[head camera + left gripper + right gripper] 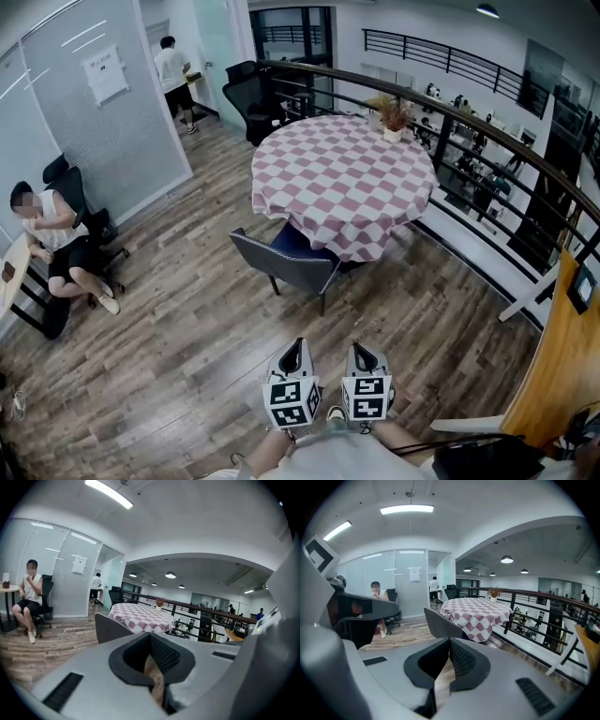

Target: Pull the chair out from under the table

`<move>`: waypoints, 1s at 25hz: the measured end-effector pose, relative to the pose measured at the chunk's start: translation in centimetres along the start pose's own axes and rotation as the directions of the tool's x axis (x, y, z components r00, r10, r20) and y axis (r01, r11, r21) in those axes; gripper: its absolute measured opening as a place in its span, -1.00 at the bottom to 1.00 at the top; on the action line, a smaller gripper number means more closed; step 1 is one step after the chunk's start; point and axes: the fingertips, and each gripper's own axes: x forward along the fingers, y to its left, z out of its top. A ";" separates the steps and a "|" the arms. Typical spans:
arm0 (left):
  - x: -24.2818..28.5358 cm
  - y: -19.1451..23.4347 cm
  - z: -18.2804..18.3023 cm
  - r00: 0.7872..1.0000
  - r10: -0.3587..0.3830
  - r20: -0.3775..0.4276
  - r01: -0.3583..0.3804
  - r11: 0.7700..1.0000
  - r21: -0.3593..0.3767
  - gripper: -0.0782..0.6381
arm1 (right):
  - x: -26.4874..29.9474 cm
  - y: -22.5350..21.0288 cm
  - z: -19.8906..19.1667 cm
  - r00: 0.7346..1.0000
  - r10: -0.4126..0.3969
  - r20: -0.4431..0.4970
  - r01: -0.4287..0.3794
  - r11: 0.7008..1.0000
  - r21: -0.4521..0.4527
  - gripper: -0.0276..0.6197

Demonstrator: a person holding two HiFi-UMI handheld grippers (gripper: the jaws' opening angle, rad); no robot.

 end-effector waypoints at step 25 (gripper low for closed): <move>10.4 -0.2 1.3 0.996 0.084 -0.026 -0.086 0.994 -0.068 -0.78 | 8.1 -6.8 1.9 0.996 0.065 -0.061 -0.068 0.996 -0.050 -0.86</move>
